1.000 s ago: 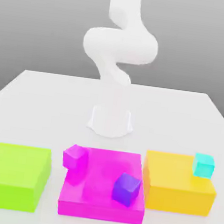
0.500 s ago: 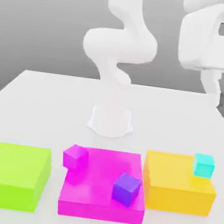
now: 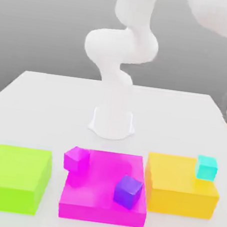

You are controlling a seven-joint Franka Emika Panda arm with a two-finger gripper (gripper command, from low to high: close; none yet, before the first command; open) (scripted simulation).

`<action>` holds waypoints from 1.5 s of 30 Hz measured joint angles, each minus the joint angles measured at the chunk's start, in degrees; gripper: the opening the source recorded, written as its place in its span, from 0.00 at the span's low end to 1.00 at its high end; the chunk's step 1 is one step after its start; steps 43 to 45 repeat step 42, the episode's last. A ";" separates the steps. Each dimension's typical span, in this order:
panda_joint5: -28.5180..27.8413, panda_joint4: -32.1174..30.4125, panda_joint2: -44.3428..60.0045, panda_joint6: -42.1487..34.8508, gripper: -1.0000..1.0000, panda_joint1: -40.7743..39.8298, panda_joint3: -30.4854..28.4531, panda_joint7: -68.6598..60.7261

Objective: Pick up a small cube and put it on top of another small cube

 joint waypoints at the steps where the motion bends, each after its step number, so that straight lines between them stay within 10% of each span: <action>1: -0.63 0.49 2.08 1.28 0.50 0.53 -0.42 0.27; 3: -1.78 1.49 6.20 4.17 0.50 1.54 -1.53 0.95; 4: -2.13 1.79 7.43 5.06 0.00 1.83 -1.87 1.17; 15: 0.41 -0.23 0.30 -0.05 0.00 0.36 -0.16 -0.21; 33: 12.10 -32.20 -37.29 -4.56 0.00 -15.75 -9.64 31.57; 38: 10.96 -35.03 -31.02 4.48 0.00 -16.50 -10.25 34.59; 39: 10.88 -35.25 -29.63 6.09 1.00 -16.37 -10.40 34.67; 45: 10.89 -35.25 -29.63 6.09 1.00 -16.38 -10.41 34.67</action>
